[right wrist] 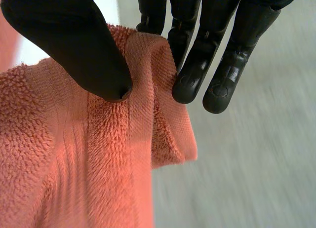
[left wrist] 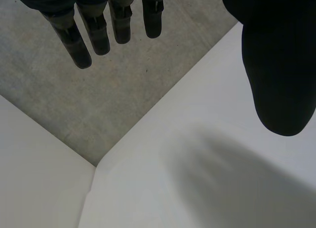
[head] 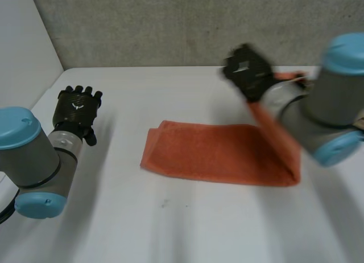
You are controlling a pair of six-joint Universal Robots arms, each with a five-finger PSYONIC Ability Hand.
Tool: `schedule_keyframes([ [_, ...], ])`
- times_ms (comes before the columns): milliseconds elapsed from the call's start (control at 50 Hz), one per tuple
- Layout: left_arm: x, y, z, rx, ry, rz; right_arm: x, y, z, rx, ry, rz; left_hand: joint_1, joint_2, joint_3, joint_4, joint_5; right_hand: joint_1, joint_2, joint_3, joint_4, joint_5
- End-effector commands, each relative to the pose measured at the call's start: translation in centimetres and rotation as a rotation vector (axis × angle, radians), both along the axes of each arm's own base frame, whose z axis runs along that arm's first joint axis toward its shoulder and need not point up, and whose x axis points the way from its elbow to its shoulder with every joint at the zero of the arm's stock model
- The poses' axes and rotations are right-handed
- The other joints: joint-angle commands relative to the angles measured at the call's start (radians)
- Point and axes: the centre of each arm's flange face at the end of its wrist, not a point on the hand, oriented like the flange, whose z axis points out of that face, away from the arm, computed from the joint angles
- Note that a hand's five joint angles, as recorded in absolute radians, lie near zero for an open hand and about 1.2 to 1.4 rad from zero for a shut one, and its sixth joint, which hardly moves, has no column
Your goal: Fold the laundry.
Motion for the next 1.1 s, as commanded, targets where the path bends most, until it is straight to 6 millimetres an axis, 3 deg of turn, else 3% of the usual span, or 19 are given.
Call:
schedule_keyframes([
  [20, 0.1, 0.0, 0.0, 0.005, -0.001, 0.002, 11.1, 8.4, -6.3, 0.090, 0.037, 0.433, -0.014, -0.027, -0.034, -0.026, -0.044, 0.421, 0.224, 0.216, 0.206, 0.245],
  [120, -0.1, 0.2, 0.0, 0.008, 0.000, -0.005, 13.0, 10.9, -11.3, 0.182, 0.094, 0.497, -0.014, -0.027, -0.034, -0.026, -0.044, 0.421, 0.224, 0.216, 0.206, 0.245],
  [140, -0.2, 0.3, -0.1, 0.010, 0.000, -0.008, 13.1, 11.1, -12.2, 0.204, 0.108, 0.486, -0.014, -0.027, -0.034, -0.026, -0.044, 0.222, 0.024, 0.016, 0.007, 0.045],
  [160, -0.2, 0.3, -0.1, 0.011, -0.002, -0.009, 13.1, 11.1, -12.3, 0.212, 0.109, 0.468, -0.014, -0.027, -0.034, -0.026, -0.044, -0.199, -0.396, -0.404, -0.414, -0.375],
  [200, -0.4, 0.2, 0.1, 0.005, 0.001, -0.013, 12.8, 10.5, -11.5, 0.223, 0.087, 0.407, -0.014, -0.027, -0.034, -0.026, -0.044, -0.801, -0.998, -1.006, -1.016, -0.977],
  [240, -0.6, 0.2, 0.3, -0.005, 0.004, -0.019, 12.5, 9.8, -10.5, 0.250, 0.035, 0.360, -0.014, -0.027, -0.034, -0.026, -0.044, -0.801, -0.998, -1.006, -1.016, -0.977],
  [320, -2.2, 0.4, 1.5, -0.044, 0.018, -0.067, 10.8, 7.6, -6.3, 0.386, -0.203, 0.245, -0.014, -0.027, -0.034, -0.026, -0.044, -0.801, -0.998, -1.006, -1.016, -0.977],
  [340, -2.6, 0.5, 1.8, -0.054, 0.023, -0.079, 9.8, 7.1, -3.8, 0.438, -0.315, 0.216, -0.014, -0.027, -0.034, -0.026, -0.044, -0.801, -0.998, -1.006, -1.016, -0.977],
  [360, -3.6, 0.7, 2.2, -0.067, 0.032, -0.117, 9.0, 6.9, -2.5, 0.473, -0.369, 0.197, -0.014, -0.027, -0.034, -0.026, -0.044, -0.801, -0.998, -1.006, -1.016, -0.977],
  [400, -4.6, 1.2, 2.5, -0.074, 0.040, -0.168, 7.7, 6.8, -1.6, 0.541, -0.428, 0.163, -0.014, -0.027, -0.034, -0.026, -0.044, -0.801, -0.998, -1.006, -1.016, -0.977],
  [420, -5.2, 1.5, 2.6, -0.074, 0.044, -0.194, 5.9, 6.3, -1.4, 0.611, -0.472, 0.103, -0.014, -0.027, -0.034, -0.026, -0.044, -0.801, -0.998, -1.006, -1.016, -0.977],
  [480, -7.4, 3.1, 2.8, -0.055, 0.057, -0.314, 3.5, 5.7, -2.7, 0.707, -0.473, 0.007, -0.014, -0.027, -0.034, -0.026, -0.044, -0.801, -0.998, -1.006, -1.016, -0.977],
  [500, -8.5, 3.8, 2.5, -0.028, 0.060, -0.367, 2.2, 5.6, -4.1, 0.750, -0.450, -0.047, -0.014, -0.027, -0.034, -0.026, -0.044, -0.801, -0.998, -1.006, -1.016, -0.977],
  [580, -10.8, 4.8, -0.2, 0.069, 0.040, -0.459, -1.3, 5.5, -7.9, 0.833, -0.393, -0.166, -0.014, -0.027, -0.034, -0.026, -0.044, -0.801, -0.998, -1.006, -1.016, -0.977],
  [660, -12.0, 4.1, -1.9, 0.105, 0.022, -0.466, -3.5, 5.2, -9.9, 0.817, -0.388, -0.220, -0.013, -0.027, -0.034, -0.025, -0.043, -0.747, -0.945, -0.952, -0.962, -0.923],
  [780, -11.7, 1.7, -3.5, 0.105, -0.006, -0.364, -4.9, 5.1, -11.7, 0.802, -0.401, -0.257, -0.010, -0.024, -0.031, -0.022, -0.040, -0.524, -0.721, -0.729, -0.739, -0.700],
  [860, -10.9, 1.2, -4.1, 0.102, -0.088, -0.308, -5.4, 4.9, -12.1, 0.796, -0.399, -0.266, -0.010, -0.024, -0.031, -0.022, -0.040, -0.344, -0.542, -0.549, -0.559, -0.521],
  [1020, -10.0, 3.9, -6.0, 0.184, -0.223, -0.293, -6.5, 4.3, -12.6, 0.711, -0.327, -0.285, -0.007, -0.021, -0.028, -0.019, -0.037, 0.245, 0.047, 0.040, 0.030, 0.069],
  [1100, -10.0, 6.7, -4.6, 0.208, -0.219, -0.302, -7.4, 4.0, -12.7, 0.685, -0.288, -0.305, -0.007, -0.021, -0.028, -0.019, -0.037, 0.421, 0.224, 0.216, 0.206, 0.245],
])
